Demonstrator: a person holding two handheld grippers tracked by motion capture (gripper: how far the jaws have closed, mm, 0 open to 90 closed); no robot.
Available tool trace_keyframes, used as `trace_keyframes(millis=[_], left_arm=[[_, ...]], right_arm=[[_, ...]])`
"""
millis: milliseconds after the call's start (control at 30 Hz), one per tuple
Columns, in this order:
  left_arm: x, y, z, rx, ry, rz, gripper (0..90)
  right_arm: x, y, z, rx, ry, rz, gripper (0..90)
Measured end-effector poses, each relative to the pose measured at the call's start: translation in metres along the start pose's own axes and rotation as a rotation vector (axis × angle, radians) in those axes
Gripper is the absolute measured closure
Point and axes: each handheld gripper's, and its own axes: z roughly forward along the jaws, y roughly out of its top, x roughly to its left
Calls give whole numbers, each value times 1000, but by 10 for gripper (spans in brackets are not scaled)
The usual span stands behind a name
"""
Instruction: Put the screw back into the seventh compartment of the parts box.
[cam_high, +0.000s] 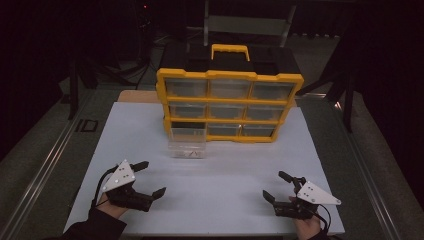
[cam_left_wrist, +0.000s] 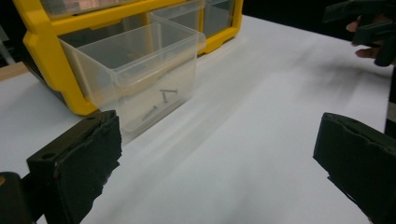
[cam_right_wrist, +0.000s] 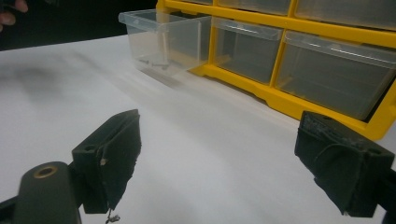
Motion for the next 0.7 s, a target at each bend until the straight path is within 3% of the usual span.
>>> trace_keyframes(millis=[433, 700], left_arm=[[-1, -26, -12, -72, 17, -29, 6], [0, -43, -15, -91, 41, -43, 6]], right_arm=[[1, 0, 1, 4, 2, -2, 142], [1, -1, 1, 8, 4, 2, 142]])
